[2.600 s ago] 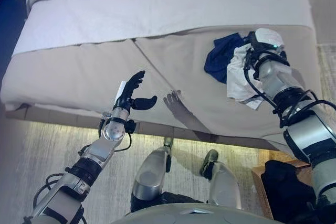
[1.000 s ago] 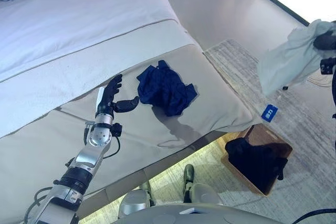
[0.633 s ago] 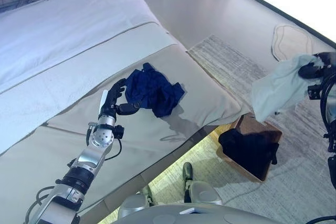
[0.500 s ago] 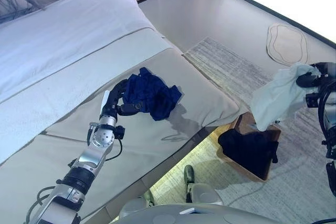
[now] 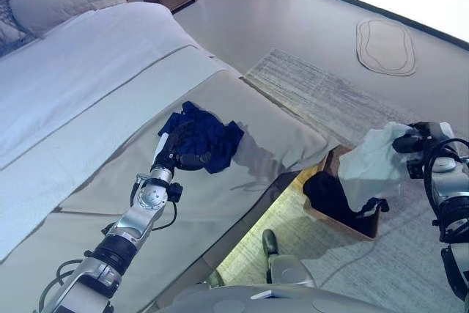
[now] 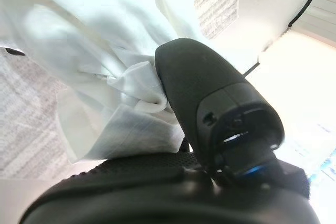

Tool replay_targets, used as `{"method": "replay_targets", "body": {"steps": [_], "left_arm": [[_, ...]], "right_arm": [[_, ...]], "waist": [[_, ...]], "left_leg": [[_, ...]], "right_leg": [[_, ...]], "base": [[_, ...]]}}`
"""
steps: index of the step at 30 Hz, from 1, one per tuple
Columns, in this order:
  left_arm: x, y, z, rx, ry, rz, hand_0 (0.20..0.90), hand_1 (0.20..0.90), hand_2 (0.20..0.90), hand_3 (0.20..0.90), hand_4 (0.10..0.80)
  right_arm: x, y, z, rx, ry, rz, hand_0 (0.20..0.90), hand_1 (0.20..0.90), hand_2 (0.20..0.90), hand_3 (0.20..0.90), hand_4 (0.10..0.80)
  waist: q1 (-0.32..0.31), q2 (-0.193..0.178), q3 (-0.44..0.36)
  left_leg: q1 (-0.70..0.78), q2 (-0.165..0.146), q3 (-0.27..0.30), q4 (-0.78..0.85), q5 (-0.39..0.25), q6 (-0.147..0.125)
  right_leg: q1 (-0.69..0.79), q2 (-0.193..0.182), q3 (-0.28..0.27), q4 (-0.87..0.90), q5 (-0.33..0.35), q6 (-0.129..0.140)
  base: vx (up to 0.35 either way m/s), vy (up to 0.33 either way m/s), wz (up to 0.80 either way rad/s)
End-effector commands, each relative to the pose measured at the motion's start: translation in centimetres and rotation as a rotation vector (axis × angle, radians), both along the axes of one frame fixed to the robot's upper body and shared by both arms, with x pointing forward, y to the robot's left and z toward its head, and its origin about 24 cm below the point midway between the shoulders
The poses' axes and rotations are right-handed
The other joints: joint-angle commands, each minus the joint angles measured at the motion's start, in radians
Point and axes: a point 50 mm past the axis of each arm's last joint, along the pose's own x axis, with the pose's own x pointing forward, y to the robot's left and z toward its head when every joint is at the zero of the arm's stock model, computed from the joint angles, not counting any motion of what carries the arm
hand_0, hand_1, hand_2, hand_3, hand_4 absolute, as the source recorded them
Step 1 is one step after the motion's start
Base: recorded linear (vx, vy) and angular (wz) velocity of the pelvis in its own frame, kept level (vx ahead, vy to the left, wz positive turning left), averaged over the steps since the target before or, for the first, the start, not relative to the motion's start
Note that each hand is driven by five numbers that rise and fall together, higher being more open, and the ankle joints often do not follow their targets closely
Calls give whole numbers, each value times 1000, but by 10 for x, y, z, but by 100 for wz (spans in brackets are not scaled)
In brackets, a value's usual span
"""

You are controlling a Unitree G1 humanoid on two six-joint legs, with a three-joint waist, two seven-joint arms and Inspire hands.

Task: Pick up the clothes from the bed and place them into the basket

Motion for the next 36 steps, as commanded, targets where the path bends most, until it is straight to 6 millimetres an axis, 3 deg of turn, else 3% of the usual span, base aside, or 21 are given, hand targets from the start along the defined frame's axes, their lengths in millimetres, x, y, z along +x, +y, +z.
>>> {"method": "replay_targets", "body": {"steps": [1,10,17,19,20,23,24,25,36], "left_arm": [[15,-15,26,3,-149,-73,900,900,900,900,800],[13,-19,28,-17,-166,-77,900,900,900,900,800],[14,-19,33,-20,-186,-85,900,900,900,900,800],[14,-20,33,-20,-189,-88,900,900,900,900,800],[13,-20,34,-22,-190,-89,900,900,900,900,800],[13,-21,34,-26,-198,-87,900,900,900,900,800],[13,-21,34,-27,-199,-86,900,900,900,900,800],[12,-22,34,-28,-200,-85,900,900,900,900,800],[8,-18,30,-33,-183,-73,900,900,900,900,800]], "right_arm": [[13,-15,73,-168,-231,-2,300,300,300,200,100],[11,-13,71,-229,-215,1,300,300,300,200,100],[1,-27,76,-268,-210,-62,300,300,300,200,100],[1,-28,80,-284,-220,-76,545,545,545,485,385],[0,-29,81,-291,-225,-82,721,721,721,691,591],[-2,-32,87,-332,-229,-104,716,716,716,686,586],[-4,-34,89,-365,-225,-125,855,855,855,848,748],[-5,-36,90,-377,-230,-140,900,900,900,900,800],[-12,-41,110,-430,-288,-182,900,900,900,900,800]], "waist": [[7,36,-11],[-8,87,43],[-11,117,65],[-12,122,69],[-12,124,71],[-13,130,72],[-13,132,72],[-13,133,72],[-16,128,58]], "left_leg": [[-45,29,-134,44,-80,-33],[-74,24,-125,38,-69,-45],[-91,29,-122,37,-60,-57],[-93,30,-121,38,-60,-60],[-94,30,-122,40,-60,-60],[-96,29,-123,40,-60,-61],[-97,29,-124,39,-59,-62],[-97,29,-124,36,-58,-62],[-92,33,-123,35,-55,-66]], "right_leg": [[39,12,-39,19,-96,33],[6,8,-35,12,-95,31],[-10,1,-44,13,-97,30],[-11,-1,-46,13,-97,29],[-11,-1,-47,13,-98,28],[-12,-2,-48,14,-101,28],[-13,-1,-48,14,-101,27],[-14,-1,-47,14,-101,28],[-4,4,-51,15,-108,24]], "base": [[-42,-2,-3],[-15,-38,-1],[2,-30,-3],[0,0,0],[0,0,0],[0,0,0],[0,0,0],[0,0,0],[0,5,1]]}}
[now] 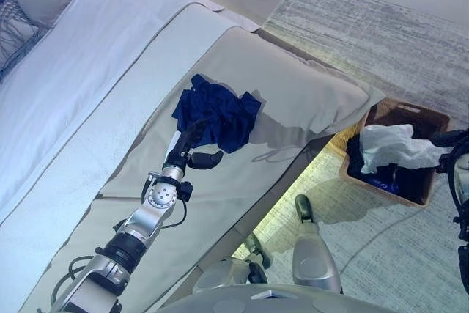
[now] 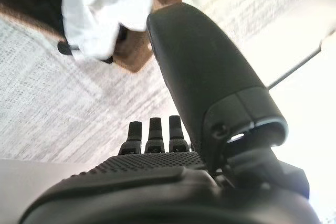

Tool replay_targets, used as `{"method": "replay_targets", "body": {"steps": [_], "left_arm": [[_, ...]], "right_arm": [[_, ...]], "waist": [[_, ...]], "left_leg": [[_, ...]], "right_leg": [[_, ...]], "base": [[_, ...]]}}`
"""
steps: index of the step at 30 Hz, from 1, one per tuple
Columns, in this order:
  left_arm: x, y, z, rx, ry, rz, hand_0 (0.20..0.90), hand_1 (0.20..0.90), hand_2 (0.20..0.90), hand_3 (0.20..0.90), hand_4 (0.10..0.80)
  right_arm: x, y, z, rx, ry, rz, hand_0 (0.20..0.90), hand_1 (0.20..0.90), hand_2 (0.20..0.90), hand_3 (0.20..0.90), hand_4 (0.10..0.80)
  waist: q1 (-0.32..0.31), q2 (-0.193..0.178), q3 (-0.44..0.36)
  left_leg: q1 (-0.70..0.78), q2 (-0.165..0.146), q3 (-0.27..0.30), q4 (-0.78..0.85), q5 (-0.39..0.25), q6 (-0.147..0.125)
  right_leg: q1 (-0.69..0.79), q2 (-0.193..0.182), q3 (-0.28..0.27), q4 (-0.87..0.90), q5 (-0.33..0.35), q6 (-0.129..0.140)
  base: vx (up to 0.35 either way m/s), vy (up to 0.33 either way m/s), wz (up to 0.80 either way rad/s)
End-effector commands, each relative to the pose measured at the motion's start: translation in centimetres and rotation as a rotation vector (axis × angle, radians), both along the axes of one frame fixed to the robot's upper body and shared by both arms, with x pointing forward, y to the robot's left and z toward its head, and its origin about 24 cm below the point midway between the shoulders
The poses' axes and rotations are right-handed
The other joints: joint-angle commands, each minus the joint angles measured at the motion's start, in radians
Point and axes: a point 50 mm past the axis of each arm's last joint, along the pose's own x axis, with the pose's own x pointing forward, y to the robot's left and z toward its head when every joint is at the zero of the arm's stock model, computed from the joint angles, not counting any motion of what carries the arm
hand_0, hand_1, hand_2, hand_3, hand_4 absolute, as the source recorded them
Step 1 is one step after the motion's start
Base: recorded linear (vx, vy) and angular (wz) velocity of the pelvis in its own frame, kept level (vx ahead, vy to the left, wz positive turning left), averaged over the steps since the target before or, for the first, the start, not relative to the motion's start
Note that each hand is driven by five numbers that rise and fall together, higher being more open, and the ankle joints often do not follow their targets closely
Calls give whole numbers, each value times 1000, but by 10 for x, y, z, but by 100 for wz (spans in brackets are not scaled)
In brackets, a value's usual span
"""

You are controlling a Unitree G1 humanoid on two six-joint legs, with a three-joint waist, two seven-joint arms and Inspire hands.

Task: Pick up the clothes from the bed and place them into the basket

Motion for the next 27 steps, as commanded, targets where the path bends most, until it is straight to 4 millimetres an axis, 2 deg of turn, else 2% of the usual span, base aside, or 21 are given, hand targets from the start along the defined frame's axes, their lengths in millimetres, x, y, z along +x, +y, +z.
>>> {"method": "replay_targets", "body": {"steps": [1,10,16,19,21,22,27], "left_arm": [[5,5,26,11,-165,-3,900,900,900,900,800],[1,7,20,6,-150,8,900,900,900,900,800],[0,10,15,13,-124,21,900,900,900,900,800],[2,11,15,28,-120,25,900,900,900,900,800],[3,11,16,32,-119,29,900,900,900,900,800],[4,12,16,38,-119,42,900,900,900,900,800],[4,18,16,48,-116,74,900,900,900,900,800]], "right_arm": [[5,-3,61,-225,-121,34,900,900,900,900,800],[12,7,53,-228,-85,118,900,900,900,900,800],[27,26,49,-212,-90,232,900,900,900,900,800],[43,48,53,-221,-126,312,900,900,900,900,800],[48,56,56,-227,-139,334,900,900,900,900,800],[60,70,62,-236,-167,383,900,900,900,900,800],[80,102,73,-247,-223,482,900,900,900,900,800]], "waist": [[-7,-72,-95],[11,-99,-123],[41,-125,-146],[75,-148,-155],[84,-153,-156],[104,-163,-158],[148,-177,-160]], "left_leg": [[-25,33,-106,35,-57,-68],[-18,39,-106,45,-59,-66],[-7,42,-114,54,-60,-65],[-8,37,-138,59,-59,-61],[-8,34,-146,57,-58,-59],[-10,30,-163,52,-56,-56],[-17,15,-212,42,-52,-46]], "right_leg": [[65,6,-56,16,-107,15],[89,7,-73,15,-114,9],[119,-1,-106,15,-119,4],[135,-7,-132,18,-121,3],[138,-8,-139,18,-122,3],[142,-10,-149,18,-122,3],[152,-16,-167,26,-130,-3]], "base": [[0,0,0],[1,2,0],[3,0,1],[-15,-12,11],[-24,-1,20],[-27,19,19],[-7,28,23]]}}
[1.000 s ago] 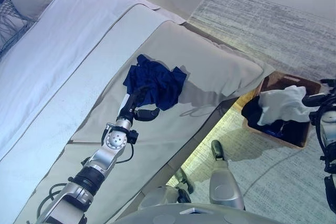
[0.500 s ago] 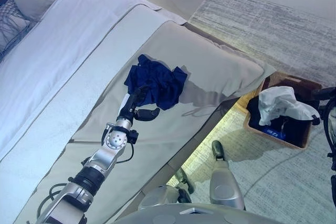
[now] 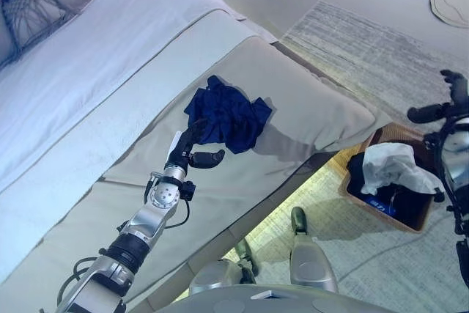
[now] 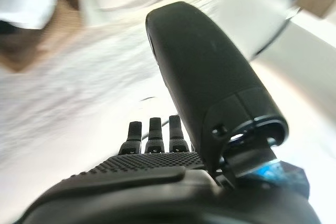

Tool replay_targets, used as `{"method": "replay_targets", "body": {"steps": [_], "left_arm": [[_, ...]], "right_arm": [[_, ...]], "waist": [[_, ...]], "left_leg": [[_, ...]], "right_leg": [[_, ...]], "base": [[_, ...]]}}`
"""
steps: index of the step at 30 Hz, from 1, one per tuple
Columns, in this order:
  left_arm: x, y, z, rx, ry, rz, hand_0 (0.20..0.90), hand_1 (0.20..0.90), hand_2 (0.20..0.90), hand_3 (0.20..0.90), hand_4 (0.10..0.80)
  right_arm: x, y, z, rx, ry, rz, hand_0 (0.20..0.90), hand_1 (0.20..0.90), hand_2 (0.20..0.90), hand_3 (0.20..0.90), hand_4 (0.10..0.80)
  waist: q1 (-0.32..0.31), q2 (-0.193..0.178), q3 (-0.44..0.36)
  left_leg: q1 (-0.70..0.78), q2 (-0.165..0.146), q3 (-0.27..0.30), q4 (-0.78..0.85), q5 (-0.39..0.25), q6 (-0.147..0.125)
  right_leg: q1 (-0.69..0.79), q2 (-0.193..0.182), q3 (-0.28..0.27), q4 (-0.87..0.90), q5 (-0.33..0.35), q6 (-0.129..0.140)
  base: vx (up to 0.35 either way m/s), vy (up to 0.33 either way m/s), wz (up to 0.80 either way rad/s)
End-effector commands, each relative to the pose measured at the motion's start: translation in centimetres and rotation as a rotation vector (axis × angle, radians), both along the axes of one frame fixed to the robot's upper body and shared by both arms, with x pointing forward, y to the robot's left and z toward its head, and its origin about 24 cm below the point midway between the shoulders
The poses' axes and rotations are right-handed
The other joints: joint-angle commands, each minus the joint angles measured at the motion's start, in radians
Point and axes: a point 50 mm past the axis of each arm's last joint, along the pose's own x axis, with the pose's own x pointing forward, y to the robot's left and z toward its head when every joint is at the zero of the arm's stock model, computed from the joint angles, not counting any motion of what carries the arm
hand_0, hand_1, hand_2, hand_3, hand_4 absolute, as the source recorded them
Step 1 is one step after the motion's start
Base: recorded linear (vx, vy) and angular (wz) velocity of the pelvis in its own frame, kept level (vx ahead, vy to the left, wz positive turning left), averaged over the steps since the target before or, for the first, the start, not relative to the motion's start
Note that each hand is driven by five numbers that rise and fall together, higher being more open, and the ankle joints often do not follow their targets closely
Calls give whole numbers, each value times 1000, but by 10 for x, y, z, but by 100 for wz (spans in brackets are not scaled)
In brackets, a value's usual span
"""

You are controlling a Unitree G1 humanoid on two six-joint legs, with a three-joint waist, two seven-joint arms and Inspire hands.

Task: Pick up the clothes from the bed and place them into the basket

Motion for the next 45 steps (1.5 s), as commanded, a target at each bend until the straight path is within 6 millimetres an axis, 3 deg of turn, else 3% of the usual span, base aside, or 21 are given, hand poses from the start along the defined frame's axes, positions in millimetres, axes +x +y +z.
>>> {"method": "replay_targets", "body": {"steps": [1,13,20,27,31,33,38,45], "left_arm": [[5,23,18,83,-118,63,900,900,900,900,800],[-15,53,1,147,-35,98,900,900,900,900,800],[-27,57,-11,132,29,59,900,900,900,900,800],[-21,56,3,107,-50,44,900,900,900,900,800],[-12,58,21,89,-134,9,900,900,900,900,800],[-11,57,31,94,-181,-6,900,900,900,900,800],[-12,52,35,74,-190,-16,900,900,900,900,800],[-19,47,35,72,-207,-21,900,900,900,900,800]], "right_arm": [[28,39,42,-98,-178,161,900,900,900,900,800],[60,93,30,-58,-101,331,900,900,900,900,800],[67,102,17,-35,-28,343,900,900,900,900,800],[73,98,26,-41,-7,308,900,900,900,900,800],[76,92,44,-66,-47,262,900,900,900,900,800],[76,88,52,-120,-53,233,900,900,900,900,800],[78,83,57,-147,-19,161,900,900,900,900,800],[73,57,54,-213,77,15,900,900,900,900,800]], "waist": [[46,-95,-145],[191,-131,-159],[256,-133,-145],[313,-115,-63],[353,-80,41],[378,-70,115],[407,-50,194],[427,-29,205]], "left_leg": [[-55,-2,-125,43,-67,-43],[-67,-26,-231,30,-51,-31],[-96,-34,-291,25,-32,-23],[-190,-50,-321,100,-36,-16],[-311,-72,-343,248,-59,-3],[-393,-84,-344,398,-126,7],[-516,-117,-330,567,-185,35],[-671,-149,-304,807,-298,80]], "right_leg": [[72,-14,-83,21,-131,1],[118,-44,-176,37,-148,-3],[115,-52,-216,59,-162,-5],[46,-86,-269,139,-182,-11],[-64,-134,-306,361,-269,-35],[-138,-187,-314,535,-337,-44],[-245,-246,-327,726,-392,-58],[-400,-285,-321,966,-493,-99]], "base": [[1,49,39],[71,21,29],[116,76,33],[-14,40,24],[-88,28,23],[-26,-41,26],[-41,-17,20],[-62,12,16]]}}
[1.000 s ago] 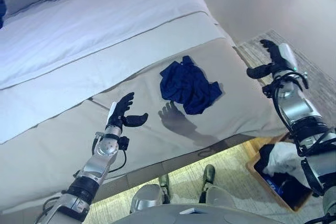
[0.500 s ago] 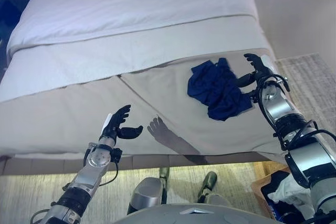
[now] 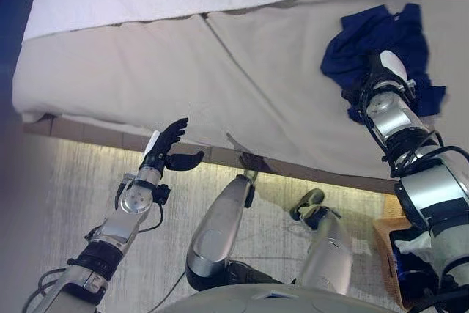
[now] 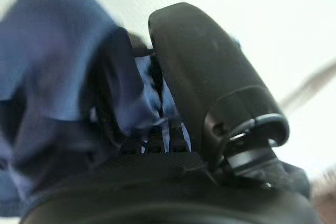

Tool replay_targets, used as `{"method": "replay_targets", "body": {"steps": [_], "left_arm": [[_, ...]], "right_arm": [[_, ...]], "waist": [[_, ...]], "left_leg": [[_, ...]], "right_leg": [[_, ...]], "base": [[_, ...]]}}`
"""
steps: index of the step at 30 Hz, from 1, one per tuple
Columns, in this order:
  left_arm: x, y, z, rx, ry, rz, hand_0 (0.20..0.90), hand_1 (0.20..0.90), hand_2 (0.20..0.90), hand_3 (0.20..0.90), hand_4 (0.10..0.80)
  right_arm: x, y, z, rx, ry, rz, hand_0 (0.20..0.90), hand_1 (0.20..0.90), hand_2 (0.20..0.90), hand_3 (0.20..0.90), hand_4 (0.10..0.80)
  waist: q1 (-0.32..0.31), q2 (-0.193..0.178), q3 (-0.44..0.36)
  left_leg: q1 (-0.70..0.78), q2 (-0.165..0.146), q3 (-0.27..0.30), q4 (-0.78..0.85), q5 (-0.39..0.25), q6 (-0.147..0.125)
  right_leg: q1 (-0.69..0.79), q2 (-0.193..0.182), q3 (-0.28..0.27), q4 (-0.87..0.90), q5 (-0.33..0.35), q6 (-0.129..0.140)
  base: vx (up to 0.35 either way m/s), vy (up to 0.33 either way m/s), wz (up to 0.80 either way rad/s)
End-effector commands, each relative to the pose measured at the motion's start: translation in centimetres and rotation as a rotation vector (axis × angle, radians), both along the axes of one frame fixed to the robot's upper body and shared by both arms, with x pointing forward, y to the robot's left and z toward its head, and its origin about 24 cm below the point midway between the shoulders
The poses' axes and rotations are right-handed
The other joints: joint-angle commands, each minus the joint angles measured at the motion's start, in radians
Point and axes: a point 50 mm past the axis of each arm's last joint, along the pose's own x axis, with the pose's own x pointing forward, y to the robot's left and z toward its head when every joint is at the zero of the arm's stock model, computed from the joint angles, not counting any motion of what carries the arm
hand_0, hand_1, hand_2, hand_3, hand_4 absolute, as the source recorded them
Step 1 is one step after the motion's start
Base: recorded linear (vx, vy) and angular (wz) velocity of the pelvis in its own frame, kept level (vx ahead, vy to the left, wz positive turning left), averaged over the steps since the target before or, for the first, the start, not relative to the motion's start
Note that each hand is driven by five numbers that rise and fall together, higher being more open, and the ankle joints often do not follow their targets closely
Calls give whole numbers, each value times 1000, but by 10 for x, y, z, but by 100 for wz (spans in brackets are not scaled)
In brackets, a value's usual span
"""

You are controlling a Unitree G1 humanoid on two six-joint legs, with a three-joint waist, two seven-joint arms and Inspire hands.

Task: Pick up the clothes from the bed and place them into the basket

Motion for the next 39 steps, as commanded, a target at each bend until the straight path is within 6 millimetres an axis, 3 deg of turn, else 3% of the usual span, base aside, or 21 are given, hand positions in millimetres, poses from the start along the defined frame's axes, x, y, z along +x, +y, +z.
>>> {"method": "replay_targets", "body": {"steps": [1,8,9,10,11,12,21,27,35,36,39], "left_arm": [[-2,-3,34,-37,-200,-14,900,900,900,900,800],[-7,-3,33,-33,-202,-7,900,900,900,900,800],[-7,-4,33,-34,-203,-8,900,900,900,900,800],[-8,-4,33,-37,-204,-11,900,900,900,900,800],[-8,-4,33,-37,-205,-12,900,900,900,900,800],[-9,-5,33,-36,-206,-17,900,900,900,900,800],[-10,-6,32,-28,-209,-30,900,900,900,900,800],[-7,-6,34,-30,-203,-27,900,900,900,900,800],[3,-9,37,-33,-200,1,900,900,900,900,800],[5,-8,36,-25,-188,9,900,900,900,900,800],[5,-6,30,4,-133,11,900,900,900,900,800]], "right_arm": [[1,-20,60,-189,-117,-62,900,900,900,900,800],[-1,-32,71,-192,-78,-94,900,900,900,900,800],[-1,-32,73,-192,-81,-94,867,867,867,862,762],[-2,-32,75,-195,-85,-95,707,707,707,675,575],[-2,-33,76,-199,-86,-97,644,644,644,601,501],[-3,-35,76,-211,-93,-107,314,314,314,216,116],[-9,-46,87,-232,-124,-151,300,300,300,200,100],[-10,-48,89,-238,-118,-133,300,300,300,200,100],[-9,-45,89,-237,-154,-71,300,300,300,200,100],[-10,-45,92,-217,-178,-58,300,300,300,200,100],[-12,-43,95,-120,-253,-28,300,300,300,200,100]], "waist": [[7,29,-29],[7,36,-29],[6,35,-29],[4,34,-29],[3,33,-29],[2,31,-29],[-15,14,-29],[-36,-8,-30],[-82,-52,-135],[-96,-64,-159],[-126,-88,-208]], "left_leg": [[-98,-49,-1,175,-145,27],[-229,-51,-16,415,-240,55],[-229,-51,-17,420,-243,58],[-227,-50,-16,424,-247,62],[-224,-49,-16,425,-248,63],[-217,-47,-17,425,-251,63],[-108,-33,-18,345,-231,49],[41,-2,-8,189,-181,28],[230,57,15,-56,-95,-9],[257,67,28,-109,-61,-8],[332,86,47,-196,-41,-20]], "right_leg": [[26,22,-54,204,-169,-31],[-113,31,0,375,-234,-63],[-114,32,2,379,-237,-65],[-115,35,5,385,-240,-67],[-113,36,6,385,-241,-66],[-105,38,5,384,-243,-67],[2,51,4,303,-209,-52],[142,63,2,173,-166,-34],[333,120,5,-121,-72,-6],[359,131,-3,-185,-33,-7],[425,161,15,-295,-1,12]], "base": [[-50,5,7],[-51,8,-4],[-16,7,-3],[0,0,0],[0,0,0],[5,5,-8],[-4,15,-7],[-9,43,-19],[11,45,-23],[-15,40,-21],[66,15,-20]]}}
